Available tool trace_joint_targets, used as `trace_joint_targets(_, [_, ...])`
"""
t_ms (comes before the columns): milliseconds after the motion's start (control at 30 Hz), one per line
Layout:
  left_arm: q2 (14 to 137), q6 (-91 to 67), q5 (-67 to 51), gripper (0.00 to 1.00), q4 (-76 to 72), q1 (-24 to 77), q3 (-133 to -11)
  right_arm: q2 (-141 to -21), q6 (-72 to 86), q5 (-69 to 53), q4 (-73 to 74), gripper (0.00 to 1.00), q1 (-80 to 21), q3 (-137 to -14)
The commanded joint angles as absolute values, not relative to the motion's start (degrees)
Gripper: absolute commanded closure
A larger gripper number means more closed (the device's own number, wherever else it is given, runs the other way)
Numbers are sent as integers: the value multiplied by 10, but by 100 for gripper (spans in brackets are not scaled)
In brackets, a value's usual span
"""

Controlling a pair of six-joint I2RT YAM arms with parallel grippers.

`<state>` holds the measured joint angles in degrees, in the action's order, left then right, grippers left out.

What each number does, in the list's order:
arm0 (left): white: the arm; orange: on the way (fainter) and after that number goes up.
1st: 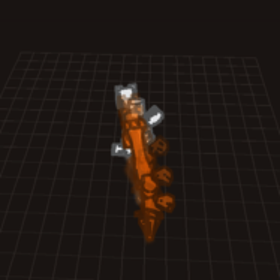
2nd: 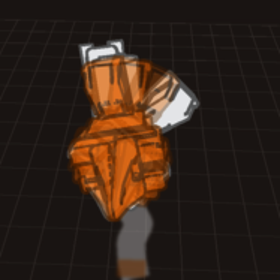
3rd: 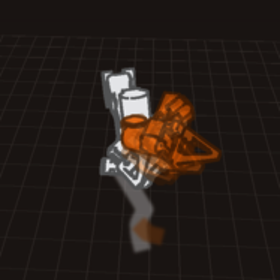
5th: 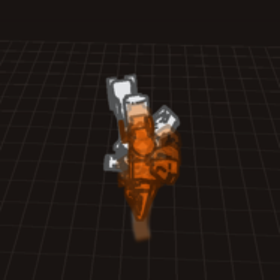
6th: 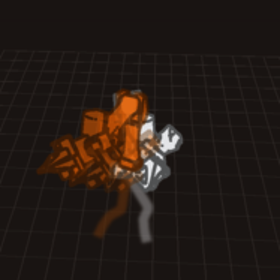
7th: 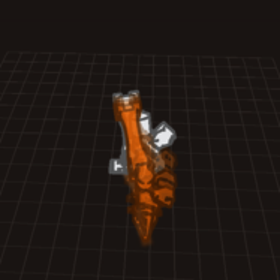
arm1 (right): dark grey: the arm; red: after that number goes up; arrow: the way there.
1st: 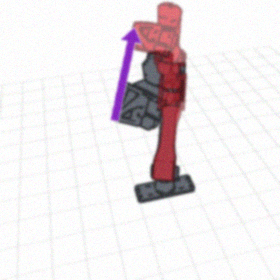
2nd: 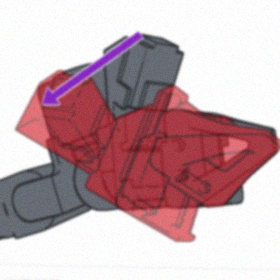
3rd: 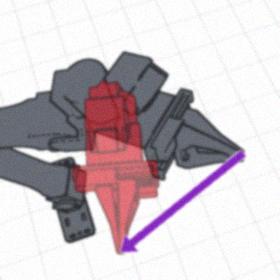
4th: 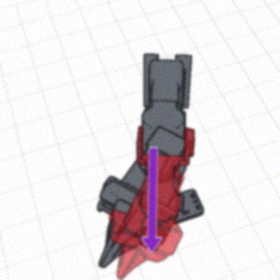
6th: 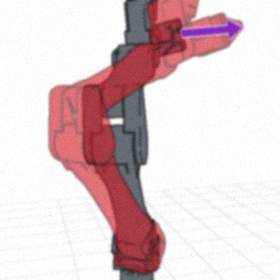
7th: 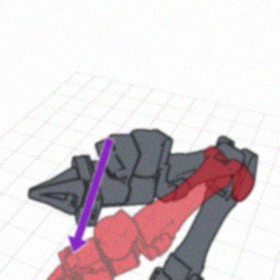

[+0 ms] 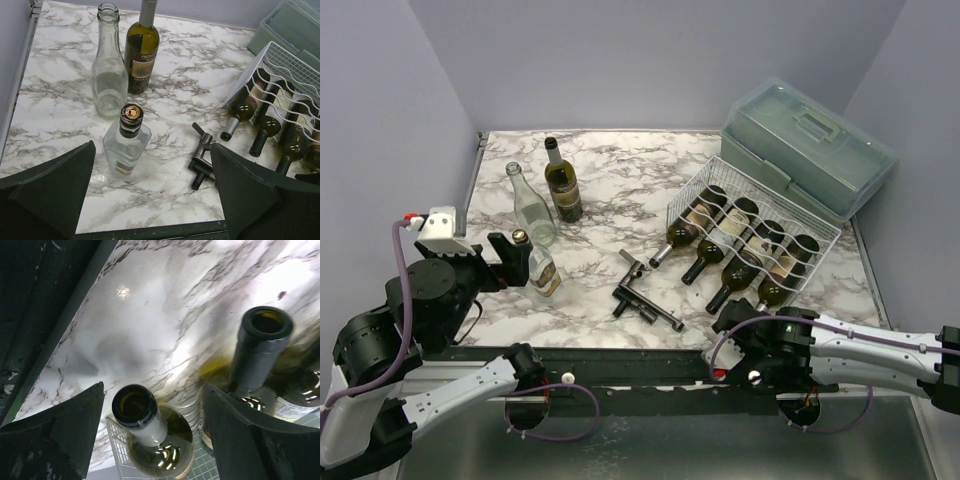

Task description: Put the wine bottle on the wine rack

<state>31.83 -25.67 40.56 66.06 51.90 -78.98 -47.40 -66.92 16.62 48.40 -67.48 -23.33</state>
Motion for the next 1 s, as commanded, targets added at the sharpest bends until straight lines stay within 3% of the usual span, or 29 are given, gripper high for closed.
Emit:
trace_joint_targets(0, [340,-270,397,1,658,523,-808,-454,-679,103,494,19,-674,-276])
trace_joint_targets(267, [358,-302,388,1,657,523,-824,-414,-662,4,431,15,-674,-321])
trace_joint_targets(633, [383,-316,404,1,663,523,-850,-441,-445,-136,262,12,-674,-430])
trace_joint_targets(667, [387,-313,405,1,665,523,-855,-446,-420,-150,240,3,-673,-431])
trace_joint_targets(733, [400,-312,409,1,676,523,-867,-457,-358,-164,188,0,-674,-429])
trace_joint_targets(967, [437,-314,434,1,718,523,-902,-507,-30,5,-43,0,-673,-417])
